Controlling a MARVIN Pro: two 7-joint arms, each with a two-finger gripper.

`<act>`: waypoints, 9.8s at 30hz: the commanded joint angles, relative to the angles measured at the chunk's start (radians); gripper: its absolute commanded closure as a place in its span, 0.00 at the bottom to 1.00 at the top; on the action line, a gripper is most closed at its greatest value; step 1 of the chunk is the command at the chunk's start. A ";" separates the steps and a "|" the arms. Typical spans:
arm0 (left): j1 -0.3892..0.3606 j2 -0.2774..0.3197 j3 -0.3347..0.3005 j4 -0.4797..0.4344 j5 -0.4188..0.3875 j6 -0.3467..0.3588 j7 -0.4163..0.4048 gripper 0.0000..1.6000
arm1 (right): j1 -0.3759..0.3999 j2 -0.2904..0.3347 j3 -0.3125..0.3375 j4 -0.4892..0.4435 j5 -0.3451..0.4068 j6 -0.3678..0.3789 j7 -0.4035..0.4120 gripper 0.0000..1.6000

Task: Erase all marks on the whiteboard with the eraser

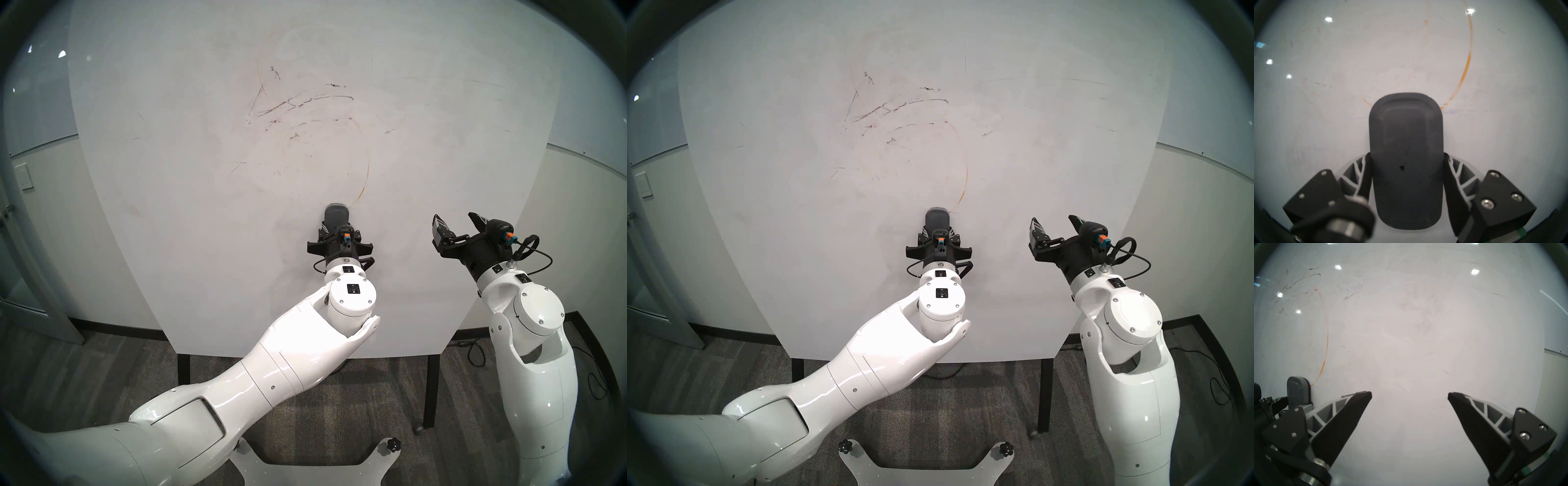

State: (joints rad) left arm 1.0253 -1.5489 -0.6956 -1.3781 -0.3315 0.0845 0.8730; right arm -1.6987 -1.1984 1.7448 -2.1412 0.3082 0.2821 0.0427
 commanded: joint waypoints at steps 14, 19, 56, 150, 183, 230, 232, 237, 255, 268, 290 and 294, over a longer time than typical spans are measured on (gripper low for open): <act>-0.111 -0.049 -0.006 -0.052 0.027 -0.006 -0.011 1.00 | 0.009 0.001 -0.003 -0.020 0.000 -0.007 0.002 0.00; -0.117 -0.054 -0.002 -0.057 0.030 -0.006 -0.010 1.00 | 0.009 0.001 -0.003 -0.020 0.000 -0.007 0.002 0.00; -0.151 -0.082 0.015 -0.062 0.050 -0.014 -0.015 1.00 | 0.008 0.001 -0.003 -0.022 -0.001 -0.008 0.002 0.00; -0.136 -0.043 -0.128 -0.159 -0.040 0.098 0.143 0.00 | 0.007 0.001 -0.003 -0.022 -0.001 -0.009 0.002 0.00; -0.138 -0.048 -0.089 -0.170 -0.061 0.052 0.068 0.00 | 0.007 0.001 -0.003 -0.022 -0.001 -0.009 0.002 0.00; -0.075 -0.023 -0.099 -0.226 -0.088 0.065 0.055 0.09 | 0.007 0.001 -0.003 -0.023 -0.001 -0.009 0.002 0.00; -0.073 -0.021 -0.099 -0.230 -0.089 0.068 0.054 0.08 | 0.007 0.001 -0.003 -0.023 -0.001 -0.009 0.002 0.00; -0.069 -0.015 -0.099 -0.238 -0.092 0.064 0.047 0.07 | 0.007 0.001 -0.003 -0.023 -0.001 -0.009 0.002 0.00; -0.078 -0.012 -0.102 -0.228 -0.094 0.058 0.029 1.00 | 0.007 0.001 -0.003 -0.023 -0.001 -0.009 0.002 0.00; -0.026 0.001 -0.097 -0.261 -0.096 0.072 0.046 1.00 | 0.007 0.001 -0.003 -0.023 -0.001 -0.009 0.002 0.00; -0.043 -0.007 -0.097 -0.125 -0.085 0.015 0.008 1.00 | 0.007 0.001 -0.003 -0.023 -0.001 -0.009 0.002 0.00; -0.030 -0.014 -0.078 -0.123 -0.084 0.012 -0.001 1.00 | 0.007 0.001 -0.003 -0.023 -0.001 -0.009 0.002 0.00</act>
State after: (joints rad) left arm 1.0102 -1.5495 -0.7817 -1.5229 -0.4016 0.0919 0.9000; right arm -1.6989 -1.1984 1.7446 -2.1414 0.3080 0.2817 0.0424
